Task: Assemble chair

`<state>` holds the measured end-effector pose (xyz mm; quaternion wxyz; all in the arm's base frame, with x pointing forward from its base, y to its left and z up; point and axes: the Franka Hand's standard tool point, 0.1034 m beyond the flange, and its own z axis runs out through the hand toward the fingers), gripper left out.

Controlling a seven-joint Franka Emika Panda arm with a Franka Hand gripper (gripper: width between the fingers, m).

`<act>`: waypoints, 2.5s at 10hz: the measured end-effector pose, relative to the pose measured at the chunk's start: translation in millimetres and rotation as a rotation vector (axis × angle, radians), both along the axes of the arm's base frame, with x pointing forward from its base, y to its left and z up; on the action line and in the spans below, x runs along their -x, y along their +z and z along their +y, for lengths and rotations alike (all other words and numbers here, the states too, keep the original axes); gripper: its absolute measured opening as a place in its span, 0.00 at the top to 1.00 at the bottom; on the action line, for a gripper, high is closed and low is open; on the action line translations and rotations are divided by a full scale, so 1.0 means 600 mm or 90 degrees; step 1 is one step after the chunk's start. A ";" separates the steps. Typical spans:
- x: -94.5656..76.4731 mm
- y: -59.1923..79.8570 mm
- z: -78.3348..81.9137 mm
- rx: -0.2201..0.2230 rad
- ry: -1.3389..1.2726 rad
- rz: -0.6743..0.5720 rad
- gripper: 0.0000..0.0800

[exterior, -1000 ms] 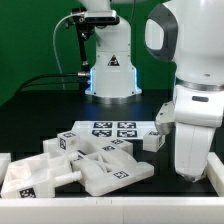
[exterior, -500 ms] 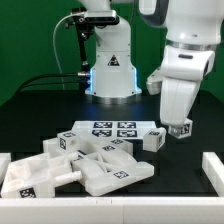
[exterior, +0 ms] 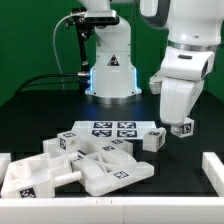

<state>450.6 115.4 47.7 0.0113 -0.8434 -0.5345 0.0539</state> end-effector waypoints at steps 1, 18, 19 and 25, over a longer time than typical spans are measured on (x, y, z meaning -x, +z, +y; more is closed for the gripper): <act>0.033 -0.011 0.003 -0.002 -0.002 0.007 0.51; 0.084 -0.002 -0.009 0.027 -0.047 0.051 0.19; 0.063 0.015 -0.029 0.035 -0.054 0.059 0.19; 0.051 0.015 -0.059 0.036 -0.046 0.071 0.19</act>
Offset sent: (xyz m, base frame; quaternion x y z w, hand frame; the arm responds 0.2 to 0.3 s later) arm 0.0000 0.0000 0.0000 0.0000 0.0000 0.0000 1.0000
